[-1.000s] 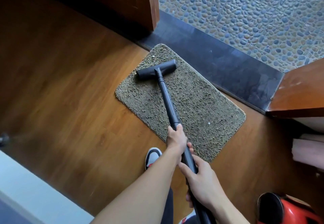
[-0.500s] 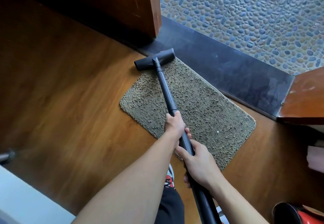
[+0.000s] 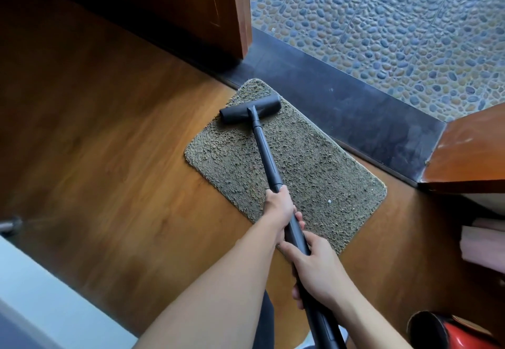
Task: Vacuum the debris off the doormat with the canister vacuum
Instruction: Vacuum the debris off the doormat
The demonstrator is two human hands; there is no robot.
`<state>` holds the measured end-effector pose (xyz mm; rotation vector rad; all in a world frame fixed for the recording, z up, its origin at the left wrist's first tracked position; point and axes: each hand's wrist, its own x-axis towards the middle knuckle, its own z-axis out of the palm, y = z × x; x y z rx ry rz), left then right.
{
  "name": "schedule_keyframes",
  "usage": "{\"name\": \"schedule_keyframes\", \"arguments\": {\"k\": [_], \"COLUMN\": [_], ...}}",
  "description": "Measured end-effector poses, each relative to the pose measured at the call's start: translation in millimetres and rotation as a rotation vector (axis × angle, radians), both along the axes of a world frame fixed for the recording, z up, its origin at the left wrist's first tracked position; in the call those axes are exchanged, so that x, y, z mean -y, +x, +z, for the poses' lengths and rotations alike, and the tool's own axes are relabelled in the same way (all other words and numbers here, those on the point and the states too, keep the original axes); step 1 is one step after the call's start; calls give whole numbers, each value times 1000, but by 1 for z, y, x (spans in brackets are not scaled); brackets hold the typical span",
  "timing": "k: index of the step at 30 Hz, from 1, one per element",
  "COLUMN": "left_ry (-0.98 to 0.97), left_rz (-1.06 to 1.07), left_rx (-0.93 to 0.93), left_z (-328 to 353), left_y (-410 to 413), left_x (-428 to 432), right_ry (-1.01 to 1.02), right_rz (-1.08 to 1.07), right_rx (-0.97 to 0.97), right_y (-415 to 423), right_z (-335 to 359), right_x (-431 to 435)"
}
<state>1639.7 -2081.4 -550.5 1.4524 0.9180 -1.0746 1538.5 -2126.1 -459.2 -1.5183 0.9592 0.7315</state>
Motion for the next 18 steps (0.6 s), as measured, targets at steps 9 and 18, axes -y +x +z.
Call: {"name": "schedule_keyframes", "arguments": {"k": [9,18], "left_ry": [16,60], "left_rz": [24,6], "left_rx": [1,16], "left_z": [4,10], "left_y": [-67,-85], "left_x": [-3,3], "right_ry": [-10,72], "right_rz": [43,-15], "right_rx": [1,-52], "right_y": [-56,-77], "right_z": [16,12], "right_x": [3,8]}}
